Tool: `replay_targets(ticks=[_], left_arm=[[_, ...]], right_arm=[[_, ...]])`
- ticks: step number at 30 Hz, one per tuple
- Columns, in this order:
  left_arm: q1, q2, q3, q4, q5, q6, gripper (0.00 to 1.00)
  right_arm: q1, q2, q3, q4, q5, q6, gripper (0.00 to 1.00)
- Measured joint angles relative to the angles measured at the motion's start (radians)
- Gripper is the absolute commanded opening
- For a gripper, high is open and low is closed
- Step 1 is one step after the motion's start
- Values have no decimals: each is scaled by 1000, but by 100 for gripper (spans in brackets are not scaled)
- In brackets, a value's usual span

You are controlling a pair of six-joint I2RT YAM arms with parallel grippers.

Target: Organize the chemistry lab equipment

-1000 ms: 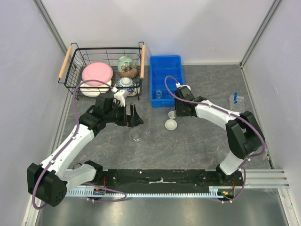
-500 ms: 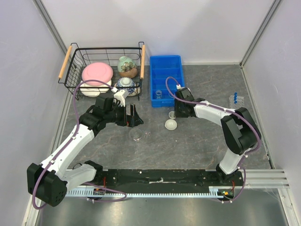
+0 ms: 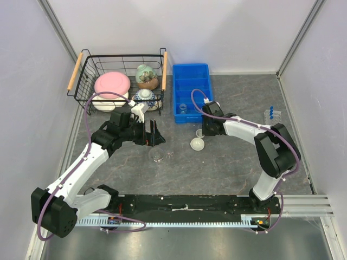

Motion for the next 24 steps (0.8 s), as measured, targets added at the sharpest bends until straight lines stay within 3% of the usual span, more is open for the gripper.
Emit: replay_targets(ticks=[13,19,24], left_arm=[[0,0,0,0,3,0,99],[0,0,0,0,3,0,99],[0,0,0,0,3,0,99]], right_arm=[[1,-204,44,-204,130,-58,0],[-4,-195,246,-272,186,-85,0],[-37,-52,475,-267,183,-101,0]])
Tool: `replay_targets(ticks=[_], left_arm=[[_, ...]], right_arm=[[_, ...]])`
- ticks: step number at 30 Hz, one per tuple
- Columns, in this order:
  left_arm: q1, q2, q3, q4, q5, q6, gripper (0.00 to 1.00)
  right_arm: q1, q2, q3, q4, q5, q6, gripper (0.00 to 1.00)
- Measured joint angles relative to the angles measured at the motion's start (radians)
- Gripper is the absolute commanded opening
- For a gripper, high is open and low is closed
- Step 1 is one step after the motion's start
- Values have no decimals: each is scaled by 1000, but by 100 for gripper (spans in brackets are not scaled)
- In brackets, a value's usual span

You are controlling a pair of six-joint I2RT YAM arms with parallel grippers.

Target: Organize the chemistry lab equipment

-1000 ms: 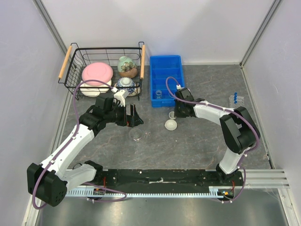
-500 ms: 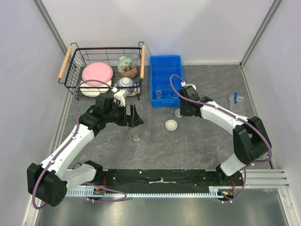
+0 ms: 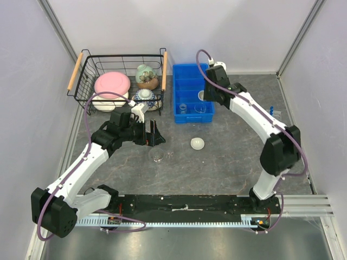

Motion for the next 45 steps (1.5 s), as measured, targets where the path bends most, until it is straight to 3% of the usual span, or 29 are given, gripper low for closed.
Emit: replay_targets(ticks=[6,14,37,42,45], left_arm=[[0,0,0,0,1,0,99],[0,0,-6,1,19,0,99],[0,7,-11,1,26,0,98],[0,8,-11,1,27,0,98],[0,9,-11,1,27,0,98]], right_arm=[[-35,234,255,-11,-56,0,0],[-63,423,422,-35,-79,26,0],[-118,598,455,-55,-97,61,0],[-126,598,452,-55,-97,63,8],[-127,598,446,-55,-97,65,22]])
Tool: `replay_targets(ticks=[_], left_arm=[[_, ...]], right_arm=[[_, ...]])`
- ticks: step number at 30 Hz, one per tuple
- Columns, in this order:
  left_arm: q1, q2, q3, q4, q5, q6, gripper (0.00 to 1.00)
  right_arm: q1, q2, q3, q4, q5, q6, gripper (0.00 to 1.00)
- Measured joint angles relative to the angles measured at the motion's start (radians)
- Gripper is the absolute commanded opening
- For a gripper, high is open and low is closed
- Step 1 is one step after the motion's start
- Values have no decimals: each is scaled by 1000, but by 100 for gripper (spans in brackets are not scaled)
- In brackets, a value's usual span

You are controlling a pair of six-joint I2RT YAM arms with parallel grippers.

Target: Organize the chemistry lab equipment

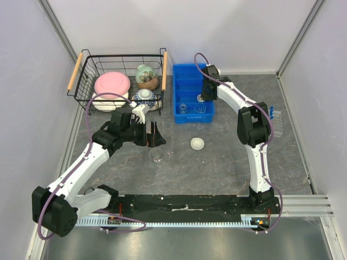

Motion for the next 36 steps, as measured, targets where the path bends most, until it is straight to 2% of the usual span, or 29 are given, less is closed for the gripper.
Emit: replay_targets(ticks=[4,9,21,36], left_arm=[[0,0,0,0,0,0,98],[0,0,0,0,0,0,98],[0,0,0,0,0,0,98],[0,1,0,0,0,0,98]], right_arm=[[0,0,-4,1,-4,8,29],[0,0,-4,1,-7,9,33],[1,-23,-4,-23,14,1,38],[29,-364,-158,-19,61,-43,42]])
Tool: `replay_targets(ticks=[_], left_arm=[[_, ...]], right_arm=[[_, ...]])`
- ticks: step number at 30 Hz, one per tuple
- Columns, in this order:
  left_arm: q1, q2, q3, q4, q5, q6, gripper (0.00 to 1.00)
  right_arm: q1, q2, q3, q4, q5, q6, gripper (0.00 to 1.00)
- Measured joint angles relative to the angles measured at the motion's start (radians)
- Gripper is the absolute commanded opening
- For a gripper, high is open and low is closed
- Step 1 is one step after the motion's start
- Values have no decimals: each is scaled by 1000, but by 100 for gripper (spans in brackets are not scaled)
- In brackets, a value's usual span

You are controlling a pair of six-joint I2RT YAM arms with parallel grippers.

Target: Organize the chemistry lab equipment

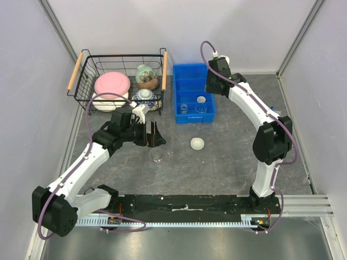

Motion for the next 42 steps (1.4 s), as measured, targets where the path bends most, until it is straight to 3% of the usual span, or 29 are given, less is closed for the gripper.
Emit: replay_targets(ticks=[6,12,20,27,42], left_arm=[[0,0,0,0,0,0,98],[0,0,0,0,0,0,98],[0,0,0,0,0,0,98],[0,-1,0,0,0,0,98],[0,-2,0,0,0,0,98]], right_arm=[[91,-66,-131,5,-6,-10,43],[196,-244,-384,19,-24,-5,43],[195,-520,-747,111,-69,69,43],[195,-598,-1002,245,-139,171,43],[195,-645,-1207,553,-214,343,43]])
